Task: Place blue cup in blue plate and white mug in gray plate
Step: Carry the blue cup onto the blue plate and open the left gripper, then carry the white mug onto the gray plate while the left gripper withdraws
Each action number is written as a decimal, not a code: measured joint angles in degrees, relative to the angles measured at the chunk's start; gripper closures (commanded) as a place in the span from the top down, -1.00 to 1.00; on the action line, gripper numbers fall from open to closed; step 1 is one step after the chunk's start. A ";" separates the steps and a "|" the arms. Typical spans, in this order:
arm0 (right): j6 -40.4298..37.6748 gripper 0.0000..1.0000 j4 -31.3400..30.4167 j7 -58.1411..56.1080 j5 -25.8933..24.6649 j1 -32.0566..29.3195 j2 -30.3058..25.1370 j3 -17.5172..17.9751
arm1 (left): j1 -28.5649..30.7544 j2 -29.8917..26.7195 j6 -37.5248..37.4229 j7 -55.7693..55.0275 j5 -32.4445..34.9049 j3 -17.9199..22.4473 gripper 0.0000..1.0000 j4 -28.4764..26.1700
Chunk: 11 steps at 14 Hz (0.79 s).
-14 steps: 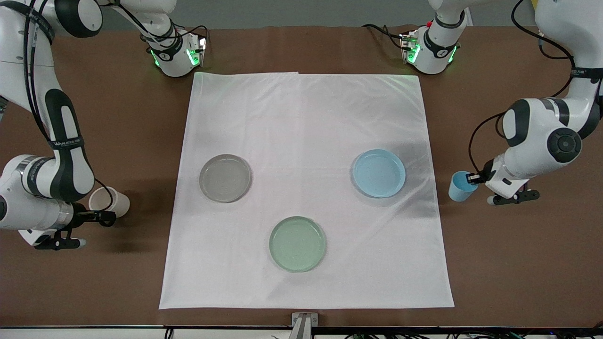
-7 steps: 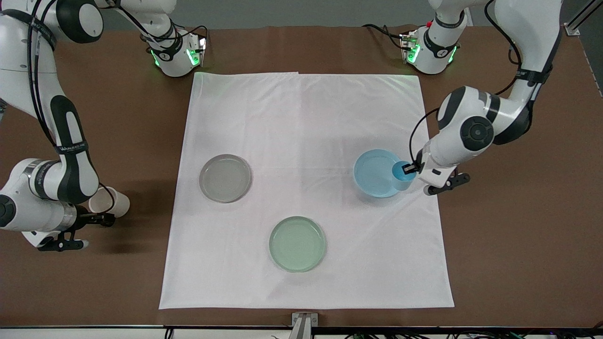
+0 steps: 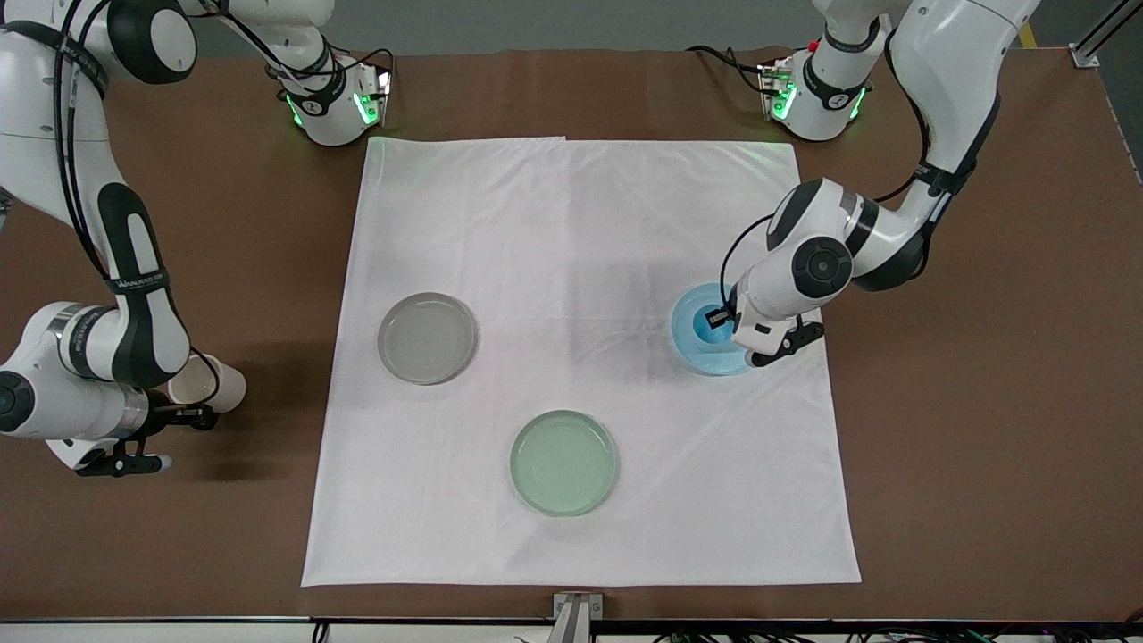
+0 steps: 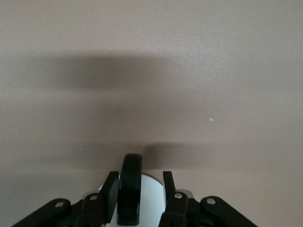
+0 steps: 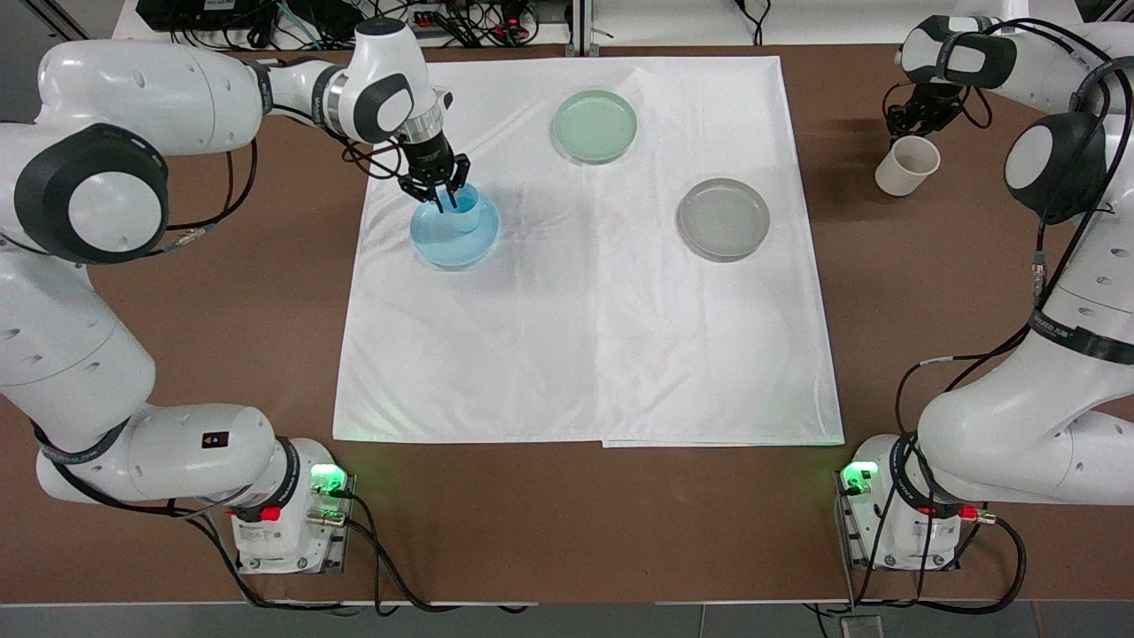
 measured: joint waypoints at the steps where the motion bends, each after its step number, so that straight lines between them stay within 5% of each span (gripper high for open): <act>1: 0.00 -0.38 0.00 0.00 0.03 0.00 0.00 0.02 | 0.17 0.17 0.01 0.00 0.00 0.05 1.00 0.24; 6: -0.01 -0.75 0.00 0.00 0.08 0.00 0.00 0.11 | 1.70 -0.28 -0.24 0.08 0.04 0.43 1.00 5.72; 11: -0.11 -0.83 0.14 -0.05 0.08 0.21 -0.02 0.76 | 6.34 -1.46 -12.34 8.27 4.94 0.94 1.00 20.34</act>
